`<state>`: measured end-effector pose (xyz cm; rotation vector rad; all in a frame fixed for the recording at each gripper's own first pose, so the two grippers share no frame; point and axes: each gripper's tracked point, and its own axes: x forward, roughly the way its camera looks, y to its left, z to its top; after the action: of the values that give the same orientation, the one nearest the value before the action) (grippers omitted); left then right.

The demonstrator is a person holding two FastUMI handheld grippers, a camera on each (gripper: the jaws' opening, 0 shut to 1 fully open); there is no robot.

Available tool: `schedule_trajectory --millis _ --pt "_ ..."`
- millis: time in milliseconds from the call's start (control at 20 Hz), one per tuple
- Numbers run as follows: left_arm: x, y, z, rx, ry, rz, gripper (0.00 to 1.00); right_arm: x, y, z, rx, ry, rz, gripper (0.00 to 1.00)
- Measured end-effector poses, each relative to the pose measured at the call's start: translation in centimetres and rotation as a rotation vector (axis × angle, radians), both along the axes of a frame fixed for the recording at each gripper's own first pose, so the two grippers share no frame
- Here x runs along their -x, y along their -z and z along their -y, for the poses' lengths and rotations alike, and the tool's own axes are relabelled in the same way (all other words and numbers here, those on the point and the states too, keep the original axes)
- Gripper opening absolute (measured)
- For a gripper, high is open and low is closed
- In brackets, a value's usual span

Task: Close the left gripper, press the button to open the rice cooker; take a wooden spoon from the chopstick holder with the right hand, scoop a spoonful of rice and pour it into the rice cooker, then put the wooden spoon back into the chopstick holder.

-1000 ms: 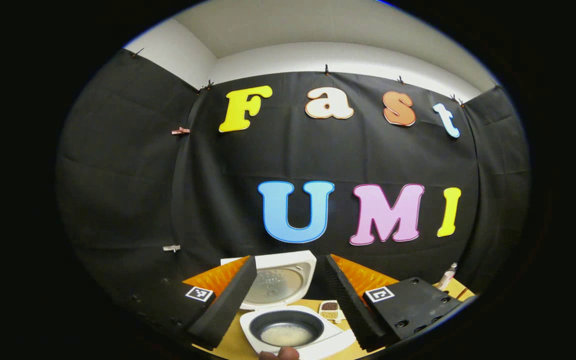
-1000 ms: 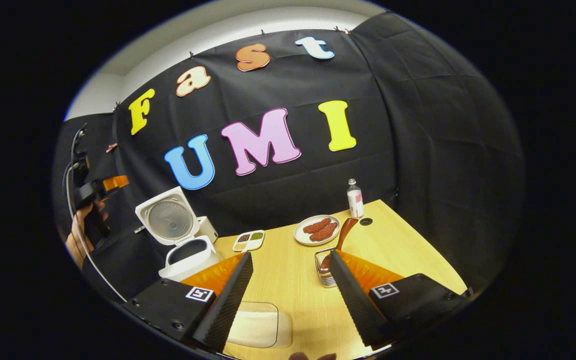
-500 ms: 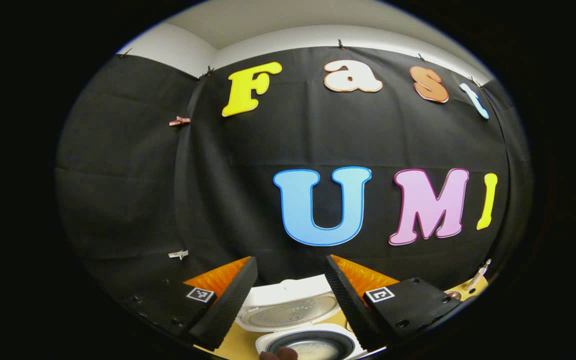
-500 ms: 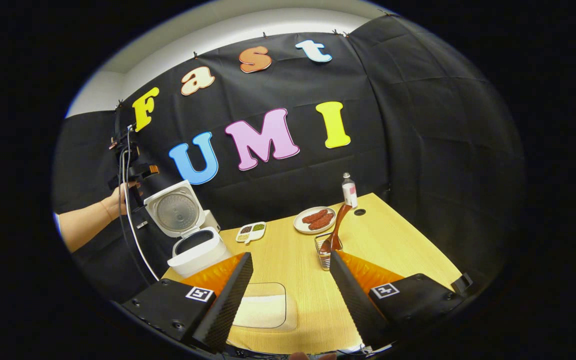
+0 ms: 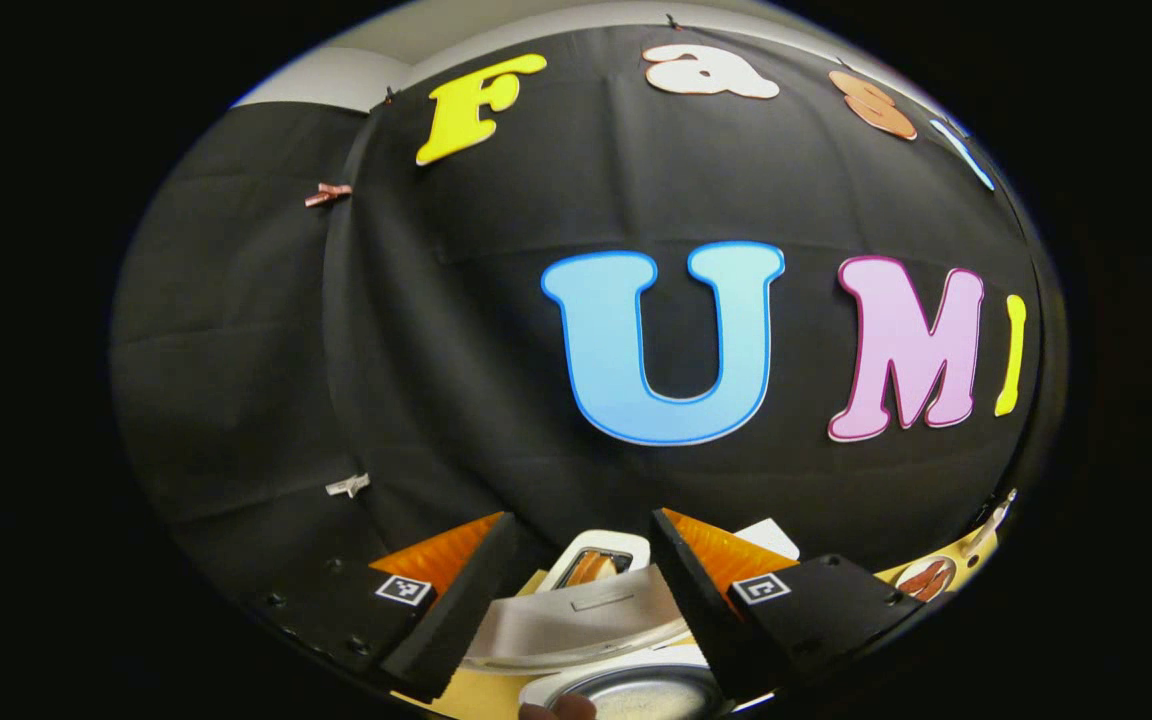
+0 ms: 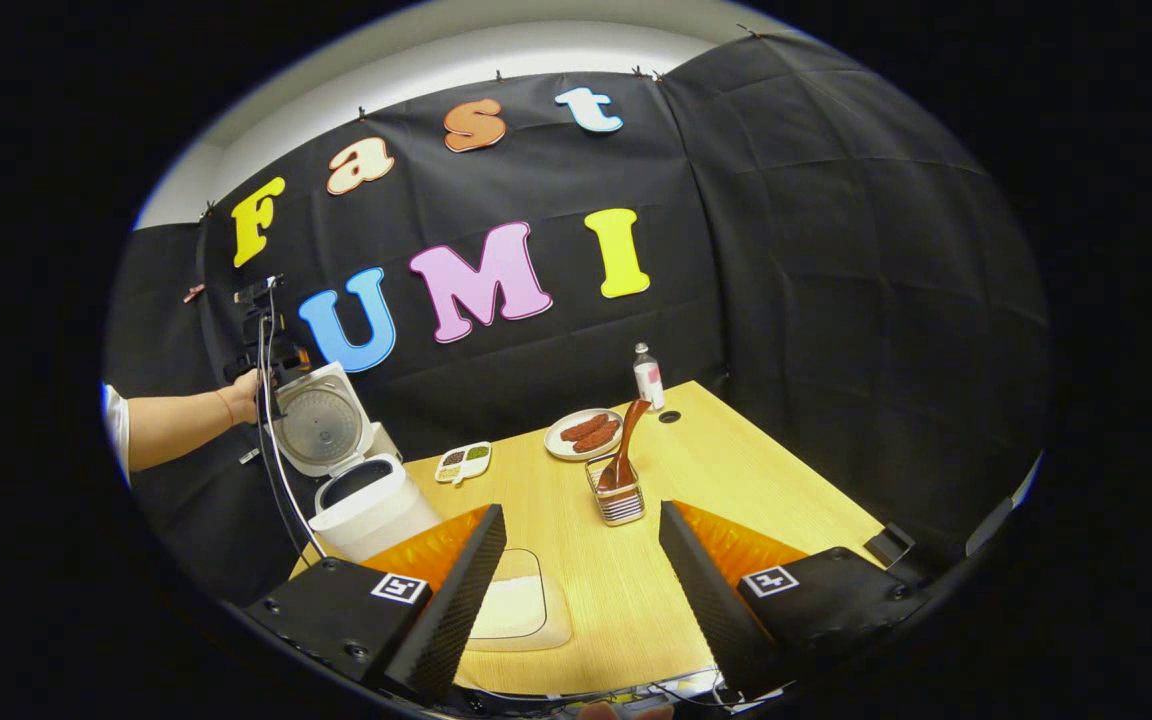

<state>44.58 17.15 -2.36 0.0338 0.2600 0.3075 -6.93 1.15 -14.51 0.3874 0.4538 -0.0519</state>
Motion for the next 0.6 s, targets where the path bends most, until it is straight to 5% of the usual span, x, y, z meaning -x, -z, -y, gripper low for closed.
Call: schedule_trajectory --millis 150,600 --pt "1.0 1.2 0.2 0.122 -0.010 0.010 1.00 -0.4 -0.4 -0.3 -0.010 -0.001 0.005 0.98" --pt "8.5 3.6 5.7 0.088 0.012 0.033 1.00 -0.9 -0.9 -1.1 -0.057 -0.081 0.031 0.98"
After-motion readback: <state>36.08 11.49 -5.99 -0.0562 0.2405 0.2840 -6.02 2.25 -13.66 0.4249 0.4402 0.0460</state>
